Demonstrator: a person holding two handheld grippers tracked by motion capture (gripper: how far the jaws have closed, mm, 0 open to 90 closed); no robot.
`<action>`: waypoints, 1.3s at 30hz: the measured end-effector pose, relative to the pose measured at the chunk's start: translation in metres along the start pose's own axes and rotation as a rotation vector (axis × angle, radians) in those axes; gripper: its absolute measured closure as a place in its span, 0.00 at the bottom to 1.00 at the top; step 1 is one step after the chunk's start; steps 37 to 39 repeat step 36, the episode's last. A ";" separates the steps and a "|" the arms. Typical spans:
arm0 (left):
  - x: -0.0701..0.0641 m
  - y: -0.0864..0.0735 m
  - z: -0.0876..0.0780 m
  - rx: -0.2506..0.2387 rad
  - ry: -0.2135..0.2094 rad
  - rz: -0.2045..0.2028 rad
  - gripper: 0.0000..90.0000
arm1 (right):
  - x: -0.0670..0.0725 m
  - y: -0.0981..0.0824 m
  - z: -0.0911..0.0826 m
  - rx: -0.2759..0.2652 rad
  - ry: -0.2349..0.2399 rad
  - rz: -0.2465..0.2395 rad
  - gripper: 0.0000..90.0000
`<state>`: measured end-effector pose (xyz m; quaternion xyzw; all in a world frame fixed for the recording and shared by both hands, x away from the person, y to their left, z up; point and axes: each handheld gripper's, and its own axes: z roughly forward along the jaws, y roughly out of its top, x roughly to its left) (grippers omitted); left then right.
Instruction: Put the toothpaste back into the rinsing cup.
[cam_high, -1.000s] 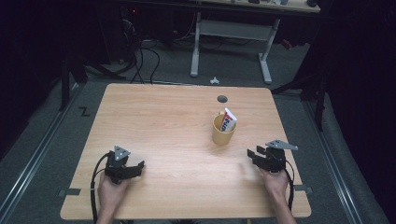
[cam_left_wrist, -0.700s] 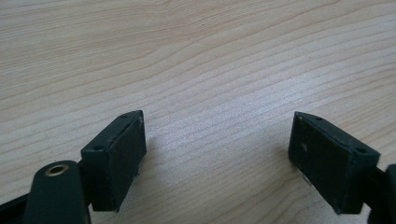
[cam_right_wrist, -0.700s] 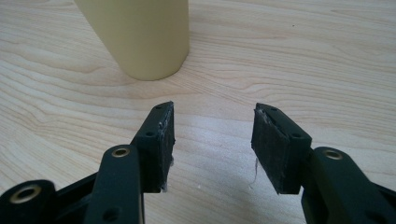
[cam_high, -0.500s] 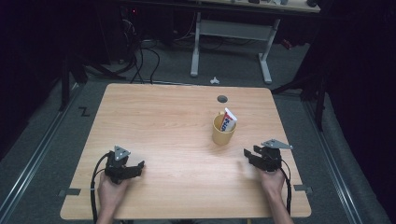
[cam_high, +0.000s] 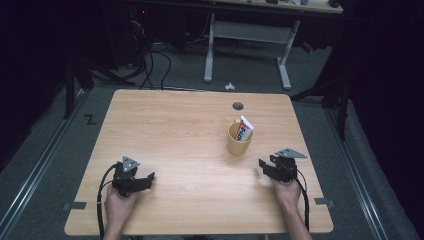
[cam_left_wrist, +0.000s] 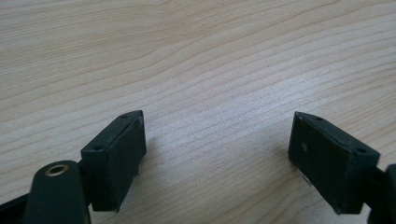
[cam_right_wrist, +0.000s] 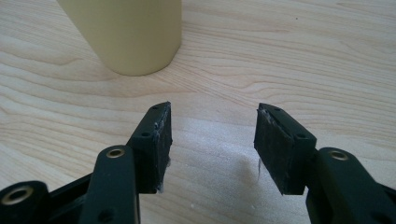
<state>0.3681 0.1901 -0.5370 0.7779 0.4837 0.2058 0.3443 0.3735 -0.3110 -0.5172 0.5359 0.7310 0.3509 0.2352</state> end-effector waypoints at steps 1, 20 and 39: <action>0.000 0.000 0.000 0.000 0.000 0.000 0.22 | 0.000 0.000 0.001 0.003 -0.004 -0.005 0.51; 0.000 0.000 0.000 0.001 0.000 0.001 0.22 | -0.003 -0.003 0.016 0.049 -0.038 0.000 0.45; 0.000 0.000 0.000 0.000 0.000 0.001 0.22 | -0.001 -0.003 0.017 0.061 -0.054 -0.020 0.39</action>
